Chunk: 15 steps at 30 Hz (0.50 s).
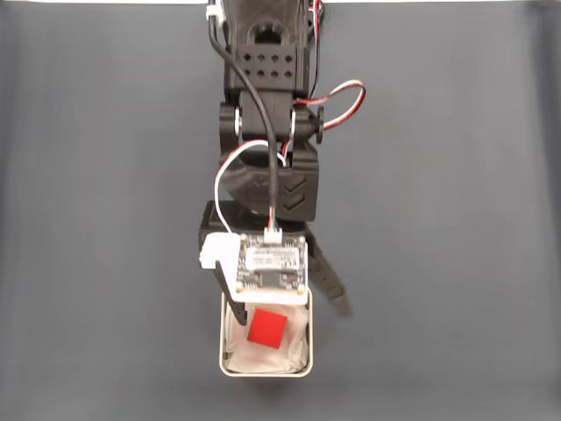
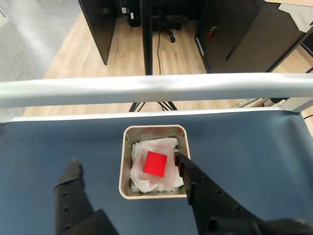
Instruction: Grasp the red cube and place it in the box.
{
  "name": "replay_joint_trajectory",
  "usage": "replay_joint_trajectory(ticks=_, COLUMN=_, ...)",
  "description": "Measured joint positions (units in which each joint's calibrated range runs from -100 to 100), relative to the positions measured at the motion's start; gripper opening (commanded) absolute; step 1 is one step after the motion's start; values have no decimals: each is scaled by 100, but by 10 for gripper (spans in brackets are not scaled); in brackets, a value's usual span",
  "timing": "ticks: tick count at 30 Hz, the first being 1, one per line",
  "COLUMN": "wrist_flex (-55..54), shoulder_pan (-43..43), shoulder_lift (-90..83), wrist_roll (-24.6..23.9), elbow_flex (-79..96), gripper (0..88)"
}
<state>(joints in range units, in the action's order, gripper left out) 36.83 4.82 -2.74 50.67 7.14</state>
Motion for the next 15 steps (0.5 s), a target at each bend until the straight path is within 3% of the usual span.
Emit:
replay_joint_trajectory(ticks=1, wrist_flex=-16, shoulder_pan=0, shoulder_lift=-113, wrist_roll=-29, elbow_flex=0, gripper=0)
replay_joint_trajectory(ticks=7, wrist_flex=-16, shoulder_pan=-22, shoulder_lift=-1277, wrist_roll=-68, elbow_flex=506, gripper=0)
replay_joint_trajectory(ticks=15, wrist_flex=8, shoulder_pan=-319, shoulder_lift=-4177, wrist_roll=-20, elbow_flex=3237, gripper=0)
